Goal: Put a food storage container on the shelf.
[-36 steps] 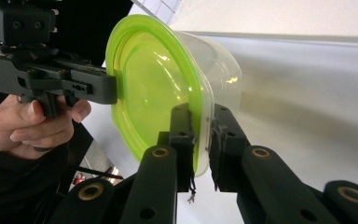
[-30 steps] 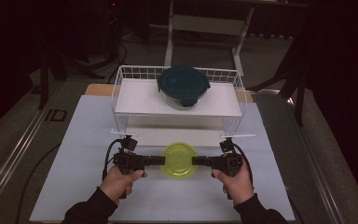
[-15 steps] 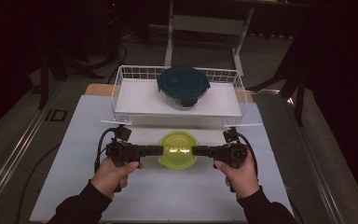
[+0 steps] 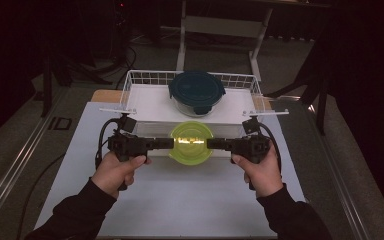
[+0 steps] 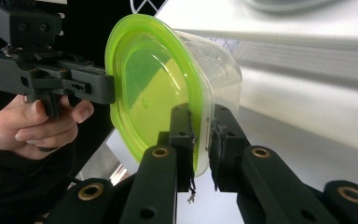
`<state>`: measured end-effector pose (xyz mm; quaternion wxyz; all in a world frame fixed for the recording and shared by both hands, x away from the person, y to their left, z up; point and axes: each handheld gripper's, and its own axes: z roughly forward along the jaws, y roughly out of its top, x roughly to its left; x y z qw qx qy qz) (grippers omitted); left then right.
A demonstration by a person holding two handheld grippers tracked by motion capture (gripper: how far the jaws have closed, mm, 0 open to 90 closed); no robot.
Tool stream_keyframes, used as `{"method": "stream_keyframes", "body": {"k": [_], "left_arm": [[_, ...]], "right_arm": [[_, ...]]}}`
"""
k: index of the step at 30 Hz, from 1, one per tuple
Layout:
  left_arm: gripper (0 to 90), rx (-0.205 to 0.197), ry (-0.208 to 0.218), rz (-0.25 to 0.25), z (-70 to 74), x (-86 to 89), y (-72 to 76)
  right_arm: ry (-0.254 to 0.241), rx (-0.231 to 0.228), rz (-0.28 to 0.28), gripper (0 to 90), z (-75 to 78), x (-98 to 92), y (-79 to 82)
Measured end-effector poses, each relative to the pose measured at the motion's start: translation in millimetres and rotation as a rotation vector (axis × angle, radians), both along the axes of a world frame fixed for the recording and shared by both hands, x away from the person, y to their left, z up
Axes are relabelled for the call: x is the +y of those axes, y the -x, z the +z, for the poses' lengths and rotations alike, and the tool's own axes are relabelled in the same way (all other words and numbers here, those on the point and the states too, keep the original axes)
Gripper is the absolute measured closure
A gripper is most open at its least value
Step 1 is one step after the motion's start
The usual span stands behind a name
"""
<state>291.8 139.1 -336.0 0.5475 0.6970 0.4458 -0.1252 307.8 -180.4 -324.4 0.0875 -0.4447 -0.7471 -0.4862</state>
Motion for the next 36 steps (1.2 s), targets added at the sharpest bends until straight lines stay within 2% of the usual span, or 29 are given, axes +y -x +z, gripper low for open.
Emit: {"method": "stream_keyframes", "body": {"k": [6,7,18,23,29,36], "left_arm": [[82.4,-0.032,-0.001,0.015,25.1,-0.2,-10.5],[82.4,-0.035,0.002,0.017,28.8,-0.1,-12.5],[82.5,-0.071,0.01,0.046,66.0,4.2,-34.5],[82.5,-0.071,0.01,0.057,74.2,2.7,-49.3],[82.5,-0.061,0.007,0.077,78.6,-1.6,-72.0],[82.2,-0.044,0.0,0.092,85.5,-9.4,-93.5]], "right_arm": [[-0.023,-0.011,-0.006,80.6,20.5,-0.2,-11.6],[-0.017,-0.026,-0.008,80.7,26.8,0.1,-14.3],[-0.02,-0.074,-0.018,80.6,68.5,5.7,-38.2],[-0.027,-0.077,-0.038,80.6,77.5,5.8,-51.6],[-0.029,-0.075,-0.073,80.5,80.9,4.9,-71.3],[-0.004,-0.068,-0.119,80.5,90.6,3.0,-88.5]]}}
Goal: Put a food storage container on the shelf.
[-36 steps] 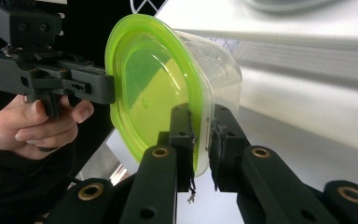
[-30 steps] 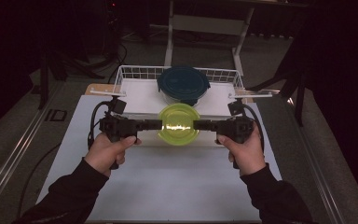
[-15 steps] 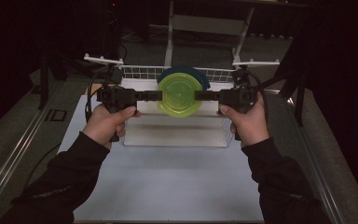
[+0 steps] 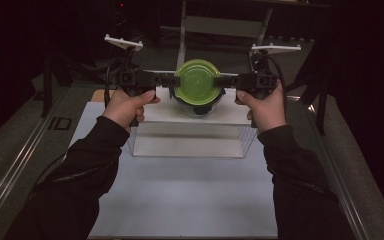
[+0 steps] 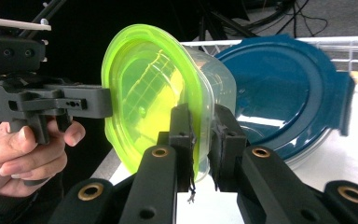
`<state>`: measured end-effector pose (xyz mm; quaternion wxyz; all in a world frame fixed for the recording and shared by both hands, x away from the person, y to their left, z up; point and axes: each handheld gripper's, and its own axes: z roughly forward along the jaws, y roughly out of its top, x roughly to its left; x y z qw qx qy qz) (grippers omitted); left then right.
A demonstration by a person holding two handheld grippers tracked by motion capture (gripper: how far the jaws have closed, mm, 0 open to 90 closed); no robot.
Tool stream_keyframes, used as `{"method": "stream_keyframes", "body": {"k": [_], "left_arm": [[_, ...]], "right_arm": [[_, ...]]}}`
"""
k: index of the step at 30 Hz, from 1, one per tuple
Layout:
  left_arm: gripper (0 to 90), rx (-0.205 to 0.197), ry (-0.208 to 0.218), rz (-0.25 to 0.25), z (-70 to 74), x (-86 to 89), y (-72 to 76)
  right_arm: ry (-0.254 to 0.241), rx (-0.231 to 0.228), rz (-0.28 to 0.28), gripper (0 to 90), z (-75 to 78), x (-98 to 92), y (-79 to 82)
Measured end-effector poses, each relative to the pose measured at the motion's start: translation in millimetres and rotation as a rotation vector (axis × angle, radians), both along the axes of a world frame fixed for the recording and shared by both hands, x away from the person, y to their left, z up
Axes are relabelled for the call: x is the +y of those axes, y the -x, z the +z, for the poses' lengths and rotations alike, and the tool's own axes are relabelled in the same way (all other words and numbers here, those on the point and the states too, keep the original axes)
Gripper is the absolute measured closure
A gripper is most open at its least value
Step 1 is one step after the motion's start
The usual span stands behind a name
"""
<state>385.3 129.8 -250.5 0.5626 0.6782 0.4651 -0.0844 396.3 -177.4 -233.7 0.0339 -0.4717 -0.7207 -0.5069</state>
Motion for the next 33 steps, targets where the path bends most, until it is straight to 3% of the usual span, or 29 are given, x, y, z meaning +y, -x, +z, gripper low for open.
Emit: {"method": "stream_keyframes", "body": {"k": [11,20,23,33], "left_arm": [[81.8,0.043,0.004,0.017,-9.2,-5.8,-15.0],[81.2,0.062,0.037,0.032,-11.4,-5.5,-20.0],[80.2,0.063,0.046,0.045,-12.2,-6.6,-22.7],[70.6,0.038,0.025,0.095,-15.3,-13.4,-28.2]], "right_arm": [[0.008,0.061,-0.026,80.5,-3.8,-4.3,-14.0],[0.005,0.081,-0.033,79.9,-4.0,-4.9,-21.2],[-0.015,0.115,-0.017,74.7,-3.5,-6.2,-26.6],[-0.021,0.106,-0.064,67.7,-6.8,-3.6,-36.6]]}}
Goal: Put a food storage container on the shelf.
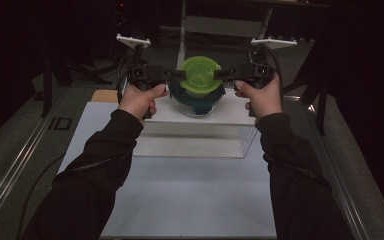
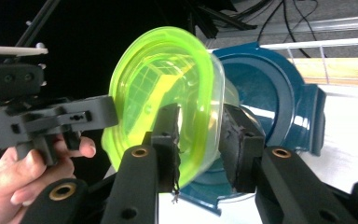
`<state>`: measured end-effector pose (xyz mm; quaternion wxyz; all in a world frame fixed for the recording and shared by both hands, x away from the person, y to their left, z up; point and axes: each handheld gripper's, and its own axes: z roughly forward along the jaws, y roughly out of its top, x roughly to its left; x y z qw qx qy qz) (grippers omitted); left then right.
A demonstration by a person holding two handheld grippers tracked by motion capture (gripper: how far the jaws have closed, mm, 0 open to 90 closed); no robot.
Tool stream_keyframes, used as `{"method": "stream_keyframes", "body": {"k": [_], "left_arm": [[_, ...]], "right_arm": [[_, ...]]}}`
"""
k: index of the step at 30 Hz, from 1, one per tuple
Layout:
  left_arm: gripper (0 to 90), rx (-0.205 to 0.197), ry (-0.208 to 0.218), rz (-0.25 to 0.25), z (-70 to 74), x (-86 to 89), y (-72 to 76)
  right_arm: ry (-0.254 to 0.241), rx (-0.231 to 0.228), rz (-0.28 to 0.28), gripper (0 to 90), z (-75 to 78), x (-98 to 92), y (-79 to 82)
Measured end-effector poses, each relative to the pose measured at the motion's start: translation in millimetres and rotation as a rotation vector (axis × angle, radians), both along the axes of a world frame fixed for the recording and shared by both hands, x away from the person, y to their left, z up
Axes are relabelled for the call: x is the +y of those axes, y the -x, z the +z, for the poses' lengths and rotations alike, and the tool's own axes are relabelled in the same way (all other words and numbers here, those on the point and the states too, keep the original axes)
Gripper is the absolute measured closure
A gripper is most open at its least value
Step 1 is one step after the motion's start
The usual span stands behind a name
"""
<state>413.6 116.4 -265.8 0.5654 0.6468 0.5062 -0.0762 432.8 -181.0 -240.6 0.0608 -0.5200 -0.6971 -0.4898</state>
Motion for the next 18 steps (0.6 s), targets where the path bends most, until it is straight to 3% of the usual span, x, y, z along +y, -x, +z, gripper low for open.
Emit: {"method": "stream_keyframes", "body": {"k": [8,13,18], "left_arm": [[65.8,-0.006,-0.007,0.035,-4.0,-3.1,-6.1],[61.4,-0.029,-0.027,0.065,-3.1,-6.6,-8.5],[56.8,-0.051,-0.062,0.064,-0.9,-10.3,-10.2]], "right_arm": [[-0.011,0.01,-0.011,66.2,-3.2,2.5,-6.9],[-0.01,0.017,-0.025,65.3,-4.2,3.7,-10.9],[-0.025,0.029,-0.03,62.9,-5.8,2.2,-13.9]]}}
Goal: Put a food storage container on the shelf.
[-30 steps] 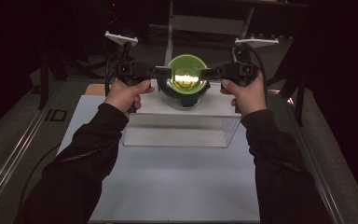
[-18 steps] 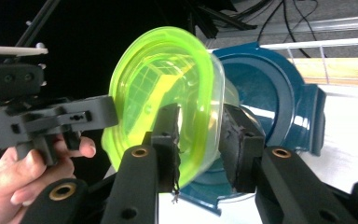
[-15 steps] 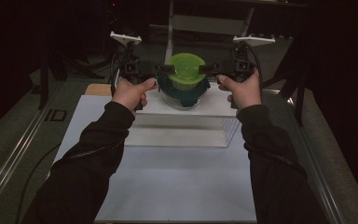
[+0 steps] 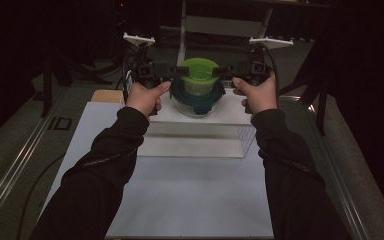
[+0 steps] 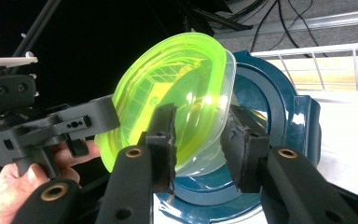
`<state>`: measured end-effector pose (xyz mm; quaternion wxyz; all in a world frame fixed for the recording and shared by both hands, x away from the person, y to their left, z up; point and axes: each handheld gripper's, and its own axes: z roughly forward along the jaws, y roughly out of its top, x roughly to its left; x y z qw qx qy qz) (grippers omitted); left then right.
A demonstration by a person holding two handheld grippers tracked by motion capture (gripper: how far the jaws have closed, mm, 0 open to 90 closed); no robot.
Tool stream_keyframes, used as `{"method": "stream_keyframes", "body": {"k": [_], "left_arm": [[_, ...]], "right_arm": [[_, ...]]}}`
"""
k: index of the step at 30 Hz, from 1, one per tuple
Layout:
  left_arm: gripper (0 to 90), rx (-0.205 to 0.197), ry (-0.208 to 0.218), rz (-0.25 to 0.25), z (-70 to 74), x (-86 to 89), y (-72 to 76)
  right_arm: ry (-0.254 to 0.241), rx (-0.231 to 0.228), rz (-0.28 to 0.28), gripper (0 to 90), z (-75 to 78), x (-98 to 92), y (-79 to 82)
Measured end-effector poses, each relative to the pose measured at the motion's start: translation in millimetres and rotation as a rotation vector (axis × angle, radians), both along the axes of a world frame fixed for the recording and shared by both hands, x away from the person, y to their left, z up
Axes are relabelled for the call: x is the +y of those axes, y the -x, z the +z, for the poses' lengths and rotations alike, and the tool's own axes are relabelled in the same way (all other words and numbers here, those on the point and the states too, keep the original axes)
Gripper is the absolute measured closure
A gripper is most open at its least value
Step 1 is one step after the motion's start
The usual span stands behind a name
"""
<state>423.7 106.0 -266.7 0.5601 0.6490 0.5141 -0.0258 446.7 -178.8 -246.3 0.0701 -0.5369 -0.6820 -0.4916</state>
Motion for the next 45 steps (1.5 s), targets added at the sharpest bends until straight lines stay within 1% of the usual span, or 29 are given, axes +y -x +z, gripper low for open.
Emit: {"method": "stream_keyframes", "body": {"k": [1,2,4,6,7,8,10,12,15,18,19,21,23,24,25,26,28,29,30,31,33,34,36,39,41,42,43,45], "left_arm": [[56.8,0.004,0.006,-0.016,-0.3,-2.0,-1.4],[52.9,0.006,0.008,-0.018,-0.5,-2.4,-1.7],[49.7,0.005,0.014,-0.019,-1.4,-2.5,-1.6],[47.3,0.005,0.017,-0.02,-1.7,-2.1,-1.3],[47.3,-0.01,0.027,-0.015,-0.7,-0.7,1.3],[47.1,-0.018,0.031,-0.018,0.2,0.4,2.6],[44.5,-0.033,0.039,-0.014,1.6,3.1,5.1],[43.2,-0.039,0.054,-0.01,2.2,5.6,7.9],[40.2,-0.056,0.066,-0.009,2.6,9.8,11.8],[38.5,-0.065,0.069,0.003,1.3,15.4,14.6],[38.2,-0.07,0.063,0.007,0.2,17.1,16.4],[34.8,-0.101,0.061,-0.016,-3.0,20.3,21.6],[32.7,-0.157,0.045,-0.024,-6.2,22.5,30.4],[30.6,-0.197,0.031,-0.033,-8.6,23.4,36.7],[26.4,-0.216,0.027,-0.033,-10.3,23.6,40.6],[25.4,-0.249,0.023,-0.03,-13.9,24.2,47.0],[21.3,-0.291,0.008,-0.023,-21.0,24.2,57.2],[18.9,-0.302,0.005,-0.021,-24.0,24.0,60.7],[17.4,-0.302,0.005,-0.021,-24.0,24.0,60.7],[14.8,-0.337,-0.006,-0.02,-33.1,24.1,70.5],[14.1,-0.362,-0.003,-0.01,-40.5,24.8,78.7],[13.4,-0.375,-0.016,0.001,-44.8,24.9,83.7],[10.5,-0.393,-0.013,0.021,-51.9,24.8,90.7],[7.9,-0.407,-0.028,0.049,-66.0,23.9,101.2],[7.2,-0.41,-0.026,0.055,-73.0,23.5,105.2],[7.2,-0.41,-0.026,0.055,-73.0,23.5,105.2],[7.2,-0.414,-0.038,0.054,-79.4,22.0,108.9],[7.2,-0.42,-0.057,0.052,-84.6,19.6,112.2]], "right_arm": [[0.0,-0.001,0.002,60.7,0.1,0.1,-0.1],[-0.001,-0.01,0.006,57.4,0.8,0.7,0.9],[-0.001,-0.021,0.008,54.1,1.0,1.6,2.0],[-0.003,-0.022,0.01,53.5,1.0,1.8,2.4],[0.001,-0.026,0.009,52.6,1.2,1.9,2.8],[0.009,-0.038,0.01,50.5,1.3,1.1,4.0],[0.009,-0.041,0.012,50.0,0.7,-0.6,5.5],[-0.015,-0.036,0.015,49.5,-0.7,-3.0,8.1],[-0.015,-0.049,0.026,47.6,-0.7,-4.9,14.0],[-0.013,-0.057,0.034,46.6,-1.3,-7.5,19.1],[-0.013,-0.059,0.036,46.6,-1.9,-8.8,20.9],[-0.009,-0.07,0.042,48.8,-5.0,-12.2,24.7],[-0.002,-0.067,0.048,52.9,-10.6,-14.5,27.2],[0.002,-0.065,0.052,55.4,-13.2,-14.9,27.8],[0.006,-0.057,0.056,59.7,-17.4,-15.1,28.7],[0.01,-0.053,0.06,61.1,-19.8,-14.8,29.1],[0.012,-0.048,0.063,72.7,-24.7,-13.4,31.2],[0.002,-0.043,0.068,76.6,-27.1,-12.0,33.1],[-0.005,-0.042,0.074,79.6,-28.6,-10.9,34.1],[-0.008,-0.037,0.084,85.5,-30.7,-7.4,36.1],[-0.001,-0.041,0.093,89.3,-32.4,-1.5,38.3],[0.003,-0.045,0.098,89.5,-33.0,2.4,39.2],[-0.001,-0.049,0.105,89.6,-34.4,10.4,40.1],[-0.006,-0.046,0.113,89.6,-38.5,23.5,39.4],[-0.008,-0.044,0.115,89.6,-41.6,32.2,38.7],[-0.008,-0.044,0.115,89.6,-41.6,32.2,38.7],[-0.013,-0.045,0.112,89.6,-44.1,40.7,37.9],[-0.013,-0.046,0.109,89.5,-44.8,46.0,36.8]]}}
